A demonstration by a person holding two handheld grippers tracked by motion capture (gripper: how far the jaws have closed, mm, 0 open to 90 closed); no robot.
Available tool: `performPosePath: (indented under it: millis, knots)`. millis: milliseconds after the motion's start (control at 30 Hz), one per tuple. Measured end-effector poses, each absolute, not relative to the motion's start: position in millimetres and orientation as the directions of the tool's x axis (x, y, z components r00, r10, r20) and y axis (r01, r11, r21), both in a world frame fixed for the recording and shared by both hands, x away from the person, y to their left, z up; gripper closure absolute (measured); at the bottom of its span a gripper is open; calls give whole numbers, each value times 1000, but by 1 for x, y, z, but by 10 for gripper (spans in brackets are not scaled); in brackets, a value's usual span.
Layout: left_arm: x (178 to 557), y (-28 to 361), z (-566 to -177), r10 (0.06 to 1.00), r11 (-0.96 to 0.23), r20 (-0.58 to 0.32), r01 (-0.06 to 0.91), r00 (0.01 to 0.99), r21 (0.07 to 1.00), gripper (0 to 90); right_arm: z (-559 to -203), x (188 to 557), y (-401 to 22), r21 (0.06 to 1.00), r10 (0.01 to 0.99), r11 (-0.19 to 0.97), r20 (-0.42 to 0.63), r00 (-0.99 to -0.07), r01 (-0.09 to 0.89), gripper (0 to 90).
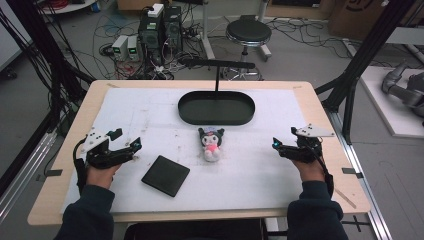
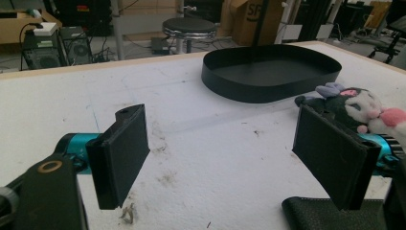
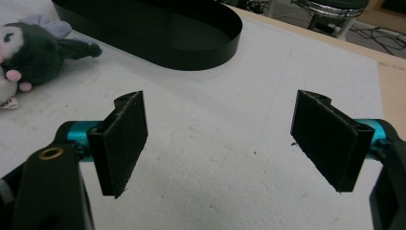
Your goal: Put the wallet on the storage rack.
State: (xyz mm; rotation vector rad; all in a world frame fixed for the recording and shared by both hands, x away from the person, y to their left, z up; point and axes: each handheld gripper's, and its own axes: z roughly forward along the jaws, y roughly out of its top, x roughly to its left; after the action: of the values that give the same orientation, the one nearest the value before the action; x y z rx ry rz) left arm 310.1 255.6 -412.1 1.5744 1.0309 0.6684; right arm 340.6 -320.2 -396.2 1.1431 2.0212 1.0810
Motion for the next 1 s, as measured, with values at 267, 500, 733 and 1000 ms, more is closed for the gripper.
performPosePath:
  millis: [267,500,733,1000]
  knots:
    - [312,254,-414,880,-31,-107,281,463,959,197,-397,342,-320,856,877,308,-86,-473,415,205]
    - [314,252,-414,873,-30,-115,287,474,957,207,-398,339,-322,855,876,307,-82,-475,418,205]
    - [316,248,-414,859,-43,-113,291,500,956,212,-397,335,-325,856,876,311,-89,-474,413,205]
    - [314,246,-415,850,-42,-121,296,513,954,221,-396,333,-319,856,873,312,-86,-481,412,205]
